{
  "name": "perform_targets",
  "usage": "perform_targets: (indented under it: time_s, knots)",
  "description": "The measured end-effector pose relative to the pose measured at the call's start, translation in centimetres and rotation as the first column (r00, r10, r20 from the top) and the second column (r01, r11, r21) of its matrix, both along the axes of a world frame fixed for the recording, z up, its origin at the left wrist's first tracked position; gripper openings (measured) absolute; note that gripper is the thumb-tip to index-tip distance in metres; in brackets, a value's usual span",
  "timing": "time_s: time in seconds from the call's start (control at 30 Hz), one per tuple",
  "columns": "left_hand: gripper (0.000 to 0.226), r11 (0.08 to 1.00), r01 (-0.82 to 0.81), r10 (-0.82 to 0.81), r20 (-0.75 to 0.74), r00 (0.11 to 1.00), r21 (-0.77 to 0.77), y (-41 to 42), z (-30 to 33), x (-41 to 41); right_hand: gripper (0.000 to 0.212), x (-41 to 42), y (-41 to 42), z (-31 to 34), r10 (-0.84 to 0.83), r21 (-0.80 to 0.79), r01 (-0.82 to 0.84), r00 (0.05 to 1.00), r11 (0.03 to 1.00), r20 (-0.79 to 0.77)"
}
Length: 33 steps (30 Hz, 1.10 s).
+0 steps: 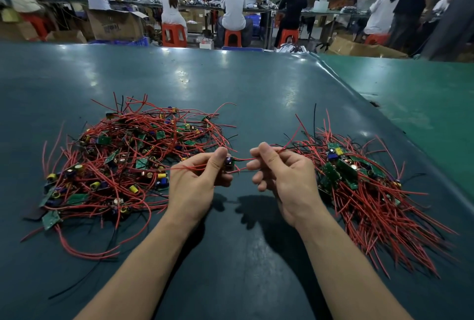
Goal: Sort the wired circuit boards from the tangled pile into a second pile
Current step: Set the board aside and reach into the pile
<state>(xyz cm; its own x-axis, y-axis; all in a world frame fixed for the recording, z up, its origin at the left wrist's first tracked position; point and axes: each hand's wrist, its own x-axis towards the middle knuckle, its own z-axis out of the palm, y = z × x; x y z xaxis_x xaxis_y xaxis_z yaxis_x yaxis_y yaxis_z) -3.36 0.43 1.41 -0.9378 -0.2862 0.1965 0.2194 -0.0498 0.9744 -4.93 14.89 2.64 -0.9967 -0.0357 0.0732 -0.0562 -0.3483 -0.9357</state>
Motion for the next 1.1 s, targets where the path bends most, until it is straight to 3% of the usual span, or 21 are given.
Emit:
perform_targets:
  time_s: [0.1,0.2,0.37,0.4,0.5,0.57,0.67,0.8,0.97,1.03,1.1]
  knots:
    - [0.029,0.995,-0.059,0.058,-0.027,0.998,-0.077,-0.2,-0.1,0.0,0.024,-0.3,0.5,0.0,-0.124,0.009,0.125,0.991,0.992,-0.051]
    - [0.032,0.992,-0.121,0.122,0.006,0.993,-0.034,-0.2,-0.1,-0.3,0.027,-0.7,1.0,0.1,-0.268,-0.009,0.268,0.961,0.963,-0.073]
    - [0.034,0.96,-0.194,0.195,0.016,0.981,0.203,-0.8,0.0,-0.7,0.053,-1.1,1.9,0.4,-0.385,-0.27,0.378,0.923,0.886,0.029]
    - [0.034,0.945,-0.19,0.192,0.017,0.981,0.265,-1.0,0.1,-0.8,0.051,-1.2,2.1,0.2,-0.366,-0.248,0.365,0.929,0.897,0.045]
    - [0.031,0.929,-0.071,0.072,0.01,0.997,0.363,-0.6,0.5,-0.6,0.017,-0.1,0.3,-0.6,-0.053,0.201,0.063,0.997,0.978,-0.056]
    - [0.035,0.966,-0.012,0.009,0.011,1.0,0.258,0.0,0.3,-0.1,0.05,0.5,-1.3,-1.7,0.229,0.506,-0.118,0.96,0.854,-0.163]
    - [0.038,0.985,-0.046,0.043,0.024,0.999,0.164,-0.1,0.1,0.0,0.054,0.8,-2.0,-2.6,0.346,0.727,0.054,0.854,0.685,-0.39]
    - [0.043,0.991,-0.094,0.094,0.004,0.996,0.099,-0.6,-0.1,-0.4,0.036,1.1,-1.8,-2.1,0.194,0.604,0.263,0.787,0.752,-0.585]
    - [0.055,0.994,-0.016,0.014,-0.021,1.0,-0.109,-0.5,-0.7,-0.3,0.019,1.1,-1.5,-1.6,0.141,0.562,0.458,0.675,0.689,-0.724]
    - [0.054,0.989,-0.056,0.052,-0.033,0.998,-0.139,-0.3,-0.7,-0.3,0.012,1.2,-1.6,-1.3,-0.049,0.424,0.538,0.658,0.728,-0.751]
    - [0.052,0.964,-0.128,0.116,-0.063,0.991,-0.235,-0.4,-0.8,-0.2,0.017,1.3,-1.7,-0.5,-0.331,0.197,0.559,0.7,0.805,-0.633]
